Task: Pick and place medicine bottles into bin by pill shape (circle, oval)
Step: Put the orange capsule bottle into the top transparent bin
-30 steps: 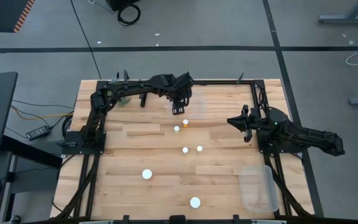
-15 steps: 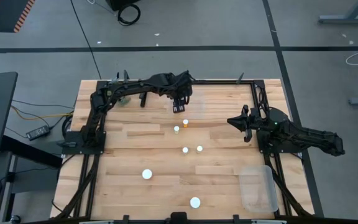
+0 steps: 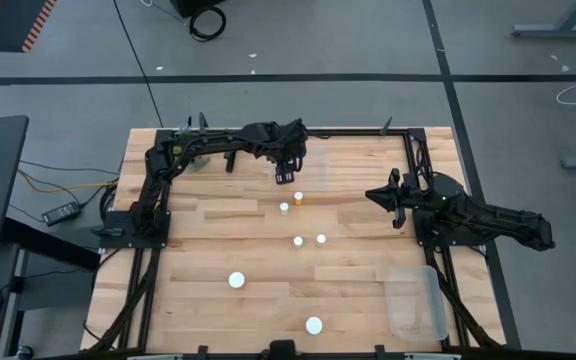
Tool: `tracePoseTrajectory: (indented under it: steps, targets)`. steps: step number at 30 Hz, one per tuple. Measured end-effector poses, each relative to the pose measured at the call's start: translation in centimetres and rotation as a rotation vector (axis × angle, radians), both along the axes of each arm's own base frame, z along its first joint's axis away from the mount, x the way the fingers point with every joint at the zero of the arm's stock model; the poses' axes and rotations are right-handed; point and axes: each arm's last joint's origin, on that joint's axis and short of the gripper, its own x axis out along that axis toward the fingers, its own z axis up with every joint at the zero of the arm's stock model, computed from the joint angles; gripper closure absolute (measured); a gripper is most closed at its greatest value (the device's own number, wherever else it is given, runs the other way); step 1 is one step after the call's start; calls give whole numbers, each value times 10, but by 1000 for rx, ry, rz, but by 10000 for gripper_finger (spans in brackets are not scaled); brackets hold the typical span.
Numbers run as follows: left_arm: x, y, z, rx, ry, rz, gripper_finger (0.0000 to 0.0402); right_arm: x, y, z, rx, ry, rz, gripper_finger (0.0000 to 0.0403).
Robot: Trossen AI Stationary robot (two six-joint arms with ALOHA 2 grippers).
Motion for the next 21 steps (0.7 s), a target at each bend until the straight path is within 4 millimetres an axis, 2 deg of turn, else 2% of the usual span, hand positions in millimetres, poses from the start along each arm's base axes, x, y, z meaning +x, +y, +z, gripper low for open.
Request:
tracePoseTrajectory:
  steps: [17,21]
  targets:
    - [-8,10,-1,0,30,59,170,0,0,0,0,0,0,362]
    - [-8,10,-1,0,29,60,156,0,0,0,0,1,0,362]
